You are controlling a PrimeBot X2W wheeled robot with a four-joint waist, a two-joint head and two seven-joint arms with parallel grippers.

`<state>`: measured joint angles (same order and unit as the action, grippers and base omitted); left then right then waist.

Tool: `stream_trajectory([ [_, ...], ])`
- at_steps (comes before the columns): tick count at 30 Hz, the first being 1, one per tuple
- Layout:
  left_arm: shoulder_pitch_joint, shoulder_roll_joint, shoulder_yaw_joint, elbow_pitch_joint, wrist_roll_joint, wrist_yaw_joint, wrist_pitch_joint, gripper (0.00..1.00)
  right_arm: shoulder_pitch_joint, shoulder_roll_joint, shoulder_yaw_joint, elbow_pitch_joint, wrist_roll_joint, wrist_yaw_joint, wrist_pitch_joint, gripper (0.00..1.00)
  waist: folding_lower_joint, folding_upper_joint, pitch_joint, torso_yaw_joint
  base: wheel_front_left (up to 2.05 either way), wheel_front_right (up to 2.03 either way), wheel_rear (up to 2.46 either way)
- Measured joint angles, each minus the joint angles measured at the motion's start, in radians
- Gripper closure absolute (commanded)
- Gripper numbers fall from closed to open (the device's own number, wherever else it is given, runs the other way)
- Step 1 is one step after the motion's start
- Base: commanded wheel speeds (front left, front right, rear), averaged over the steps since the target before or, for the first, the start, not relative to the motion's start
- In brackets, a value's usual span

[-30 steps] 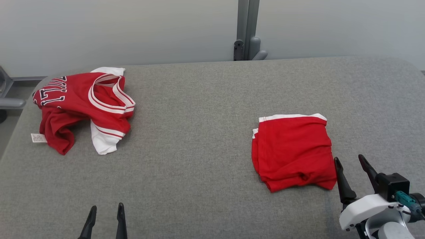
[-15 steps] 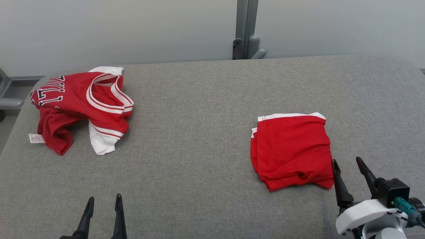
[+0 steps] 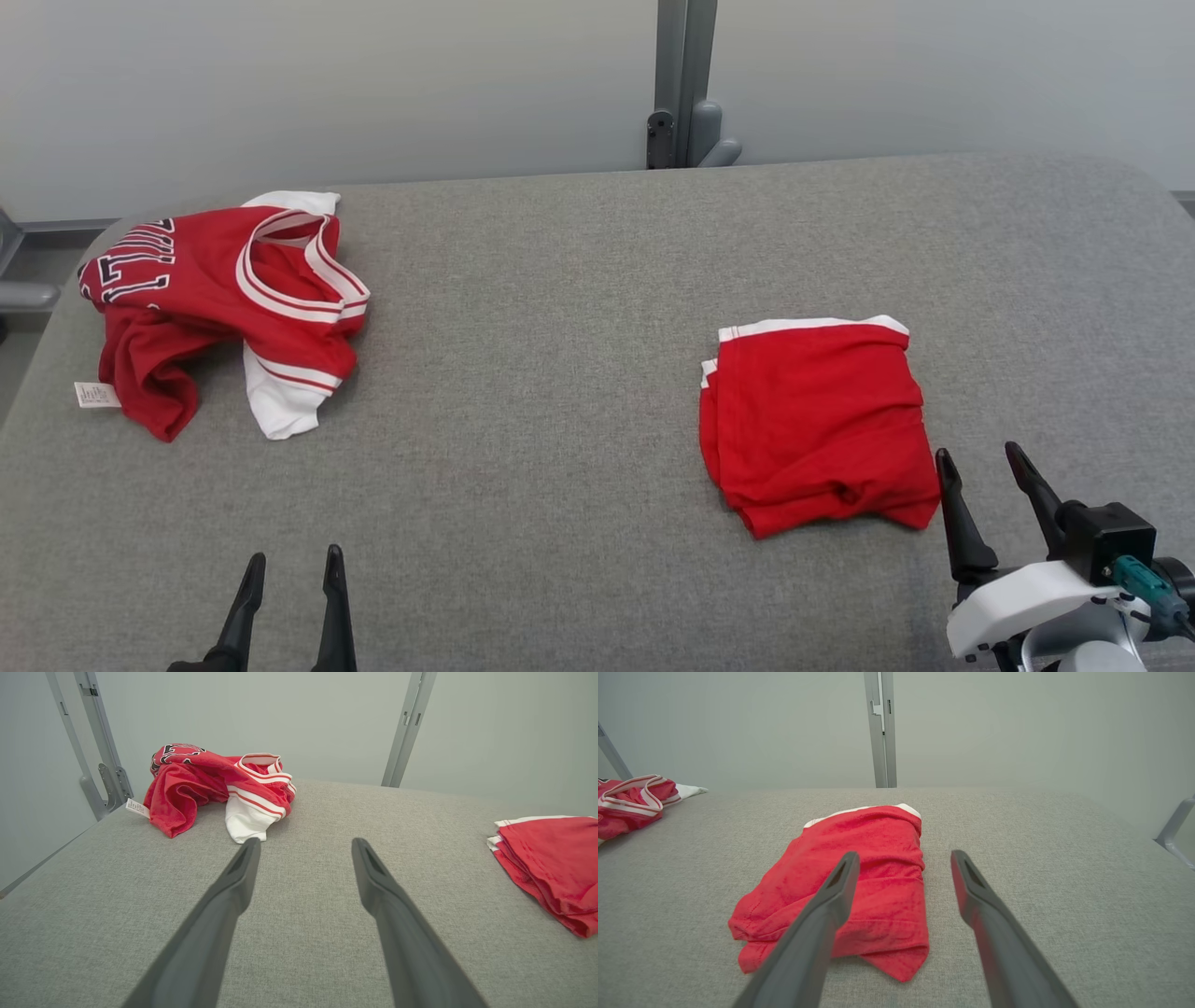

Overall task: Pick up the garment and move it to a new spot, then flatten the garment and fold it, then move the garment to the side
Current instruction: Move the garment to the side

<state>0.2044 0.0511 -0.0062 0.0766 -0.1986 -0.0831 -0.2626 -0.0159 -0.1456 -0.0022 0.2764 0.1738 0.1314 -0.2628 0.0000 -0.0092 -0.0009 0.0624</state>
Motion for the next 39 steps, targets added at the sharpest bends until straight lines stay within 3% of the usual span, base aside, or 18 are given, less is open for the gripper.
stream_trajectory([
  [6, -0.004, 0.000, 0.003, -0.016, 0.000, 0.000, 0.000, 0.00, -0.066, -0.038, 0.021, 0.027, 0.063, 0.000, 0.002, 0.00, 0.0000, 0.0000, 0.025, 0.000, 0.00, 0.00, 0.00],
  [16, -0.108, 0.000, -0.013, -0.038, 0.018, -0.006, 0.000, 0.00, -0.350, -0.178, 0.184, 0.181, 0.227, 0.000, 0.257, 0.00, 0.0000, 0.0000, 0.165, -0.013, 0.00, 0.00, 0.00],
  [29, -0.144, 0.000, -0.023, -0.029, 0.024, -0.008, 0.000, 0.00, -0.461, -0.175, 0.325, 0.349, 0.435, 0.000, 0.314, 0.00, 0.0000, 0.0000, 0.254, -0.010, 0.00, 0.00, 0.00],
  [30, -0.144, 0.000, -0.023, -0.030, 0.025, -0.007, 0.000, 0.00, -0.465, -0.178, 0.335, 0.351, 0.444, 0.000, 0.309, 0.56, 0.0000, 0.0000, 0.253, -0.010, 0.00, 0.00, 0.00],
  [31, -0.144, 0.000, -0.023, -0.032, 0.026, -0.006, 0.000, 0.00, -0.469, -0.177, 0.343, 0.353, 0.464, 0.000, 0.304, 1.00, 0.0000, 0.0000, 0.253, -0.011, 0.00, 0.00, 0.00],
  [39, -0.145, 0.000, -0.026, -0.088, 0.033, 0.005, 0.000, 0.00, -0.511, -0.180, 0.416, 0.341, 0.557, 0.000, 0.275, 1.00, 0.0000, 0.0000, 0.260, -0.056, 0.00, 0.00, 0.00],
])
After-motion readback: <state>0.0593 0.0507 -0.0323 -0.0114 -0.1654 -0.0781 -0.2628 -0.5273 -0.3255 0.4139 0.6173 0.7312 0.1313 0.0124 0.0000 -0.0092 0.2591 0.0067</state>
